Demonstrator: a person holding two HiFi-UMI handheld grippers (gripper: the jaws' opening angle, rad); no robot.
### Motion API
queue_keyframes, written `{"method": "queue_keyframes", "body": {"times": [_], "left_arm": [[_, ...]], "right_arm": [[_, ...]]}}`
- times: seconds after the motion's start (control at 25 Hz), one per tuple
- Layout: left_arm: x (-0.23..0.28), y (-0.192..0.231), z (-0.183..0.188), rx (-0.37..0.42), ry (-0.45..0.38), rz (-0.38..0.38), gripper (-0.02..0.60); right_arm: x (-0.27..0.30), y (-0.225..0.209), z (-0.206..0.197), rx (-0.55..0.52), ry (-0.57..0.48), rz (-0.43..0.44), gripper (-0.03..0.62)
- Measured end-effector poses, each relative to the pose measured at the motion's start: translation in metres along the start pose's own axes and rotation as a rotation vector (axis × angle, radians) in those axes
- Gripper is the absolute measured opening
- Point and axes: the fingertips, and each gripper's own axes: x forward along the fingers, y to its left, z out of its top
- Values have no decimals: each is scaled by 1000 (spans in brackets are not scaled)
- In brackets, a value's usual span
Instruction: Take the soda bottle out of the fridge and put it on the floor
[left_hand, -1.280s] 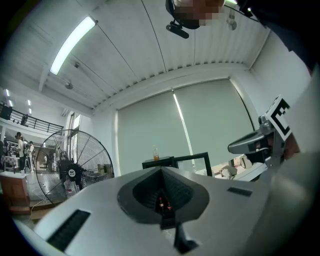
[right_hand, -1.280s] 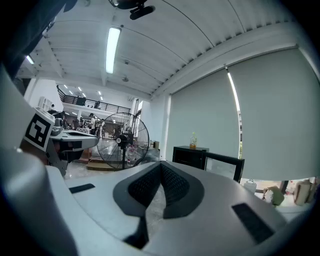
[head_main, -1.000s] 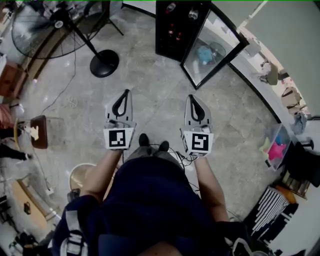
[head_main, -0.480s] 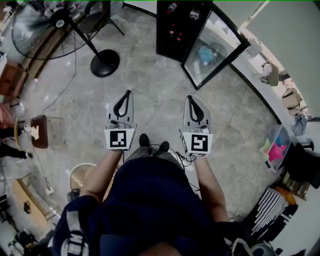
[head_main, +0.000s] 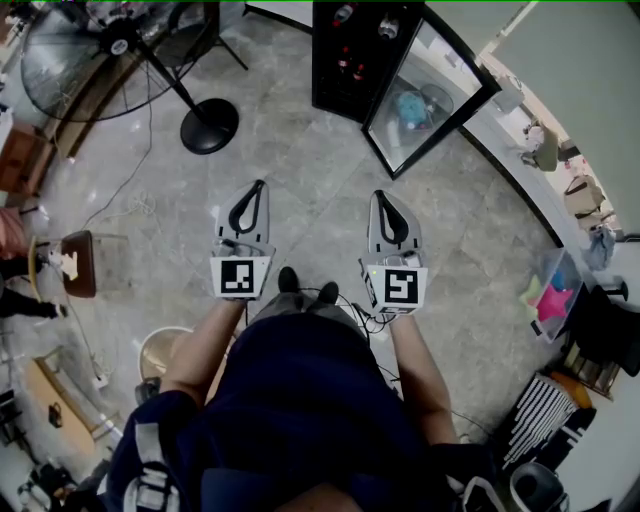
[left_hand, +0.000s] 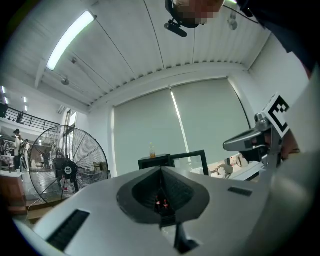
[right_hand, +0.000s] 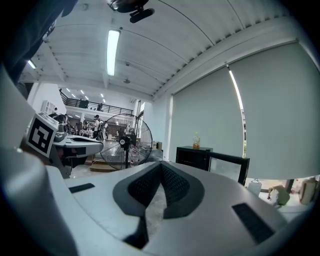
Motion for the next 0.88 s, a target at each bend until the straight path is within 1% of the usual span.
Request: {"method": "queue_keyframes", "body": {"times": [0.16,0.4,0.44,0.48,0.52,0.6,0.72,0.88], "left_arm": [[3,-3,-2,0,15,-15,26],[4,-3,3,6,-4,-26,32],[5,-3,4,2,-9,-34,58],[6,-4,3,-5,-7,-41,133],[8,-5,3,-14,-2,-45,176],[11,-6,1,-21,7,-45,204],[13,-6,2,-15,1,-43,265],[14,-7,8,-19,-33,-38,291]], "right_arm": [[1,-2,-2,-1,4,-1,18],[-2,-1,0,-5,-1,-4,18],[-3,-1,0,-6,0,-5,18],[-3,-1,0,-6,2,-5,18],[-3,-2,0,-4,5,-6,18],[-4,-5,-1,-1,10,-6,18],[-6,-8,-2,4,17,-6,18],[-7,-12,-3,8,14,-10,18]]}}
